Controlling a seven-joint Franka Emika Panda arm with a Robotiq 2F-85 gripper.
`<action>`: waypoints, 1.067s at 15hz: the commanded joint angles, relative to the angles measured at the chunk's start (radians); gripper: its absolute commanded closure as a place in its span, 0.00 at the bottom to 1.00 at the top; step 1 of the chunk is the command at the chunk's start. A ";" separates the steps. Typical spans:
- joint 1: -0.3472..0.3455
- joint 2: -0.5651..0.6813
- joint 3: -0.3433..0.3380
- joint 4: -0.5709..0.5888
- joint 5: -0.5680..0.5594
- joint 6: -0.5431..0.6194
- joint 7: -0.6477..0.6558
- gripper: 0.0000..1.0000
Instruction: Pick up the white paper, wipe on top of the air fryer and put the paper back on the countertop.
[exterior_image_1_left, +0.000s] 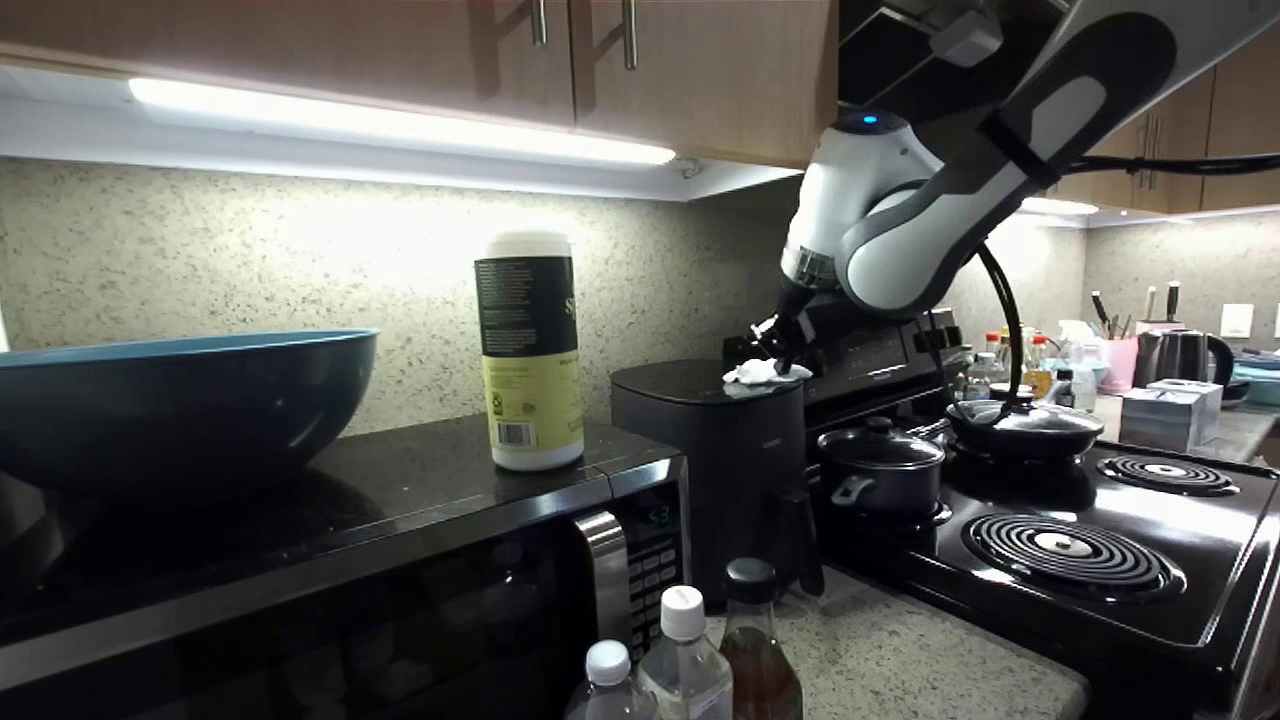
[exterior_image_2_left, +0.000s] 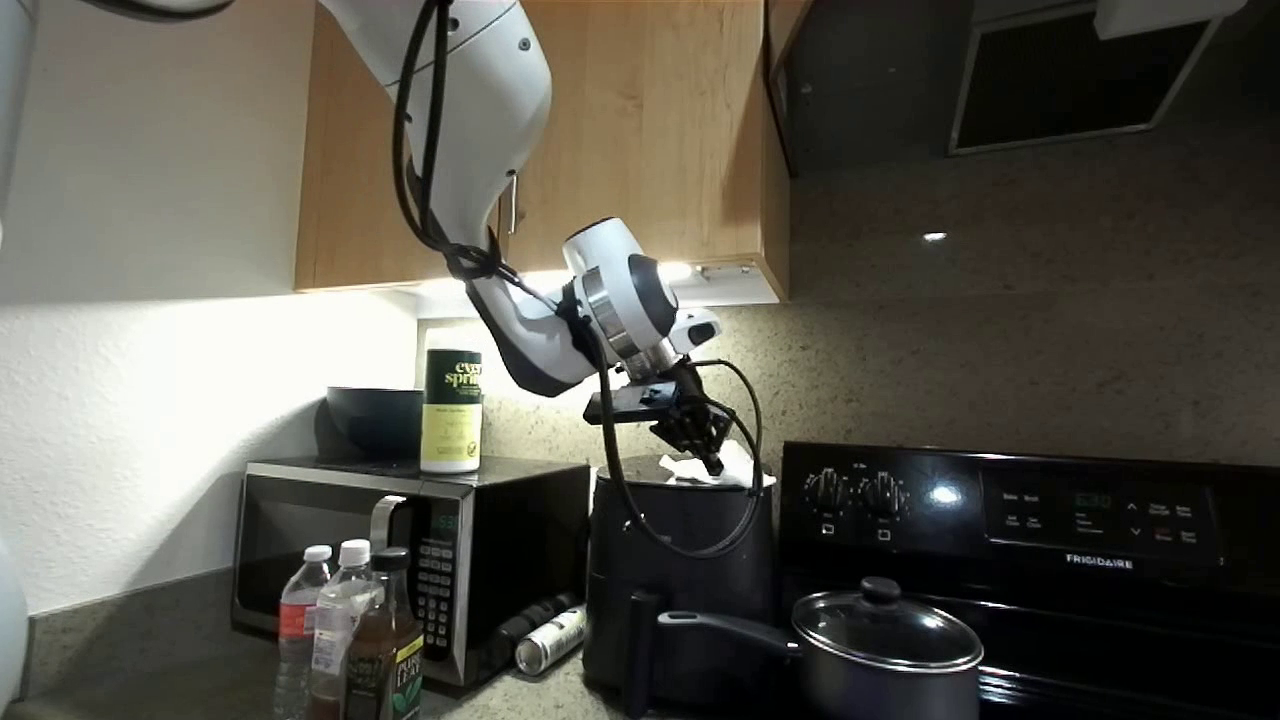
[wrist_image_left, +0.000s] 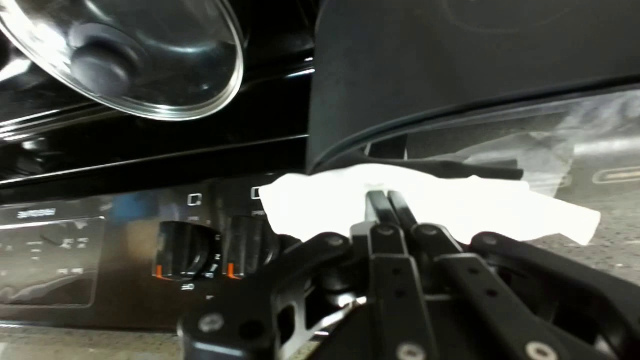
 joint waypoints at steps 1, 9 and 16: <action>-0.005 0.002 -0.014 0.000 -0.108 -0.032 0.147 0.99; 0.044 0.078 0.046 0.059 0.061 -0.016 -0.016 0.99; 0.060 0.075 0.072 0.090 0.217 -0.028 -0.162 0.98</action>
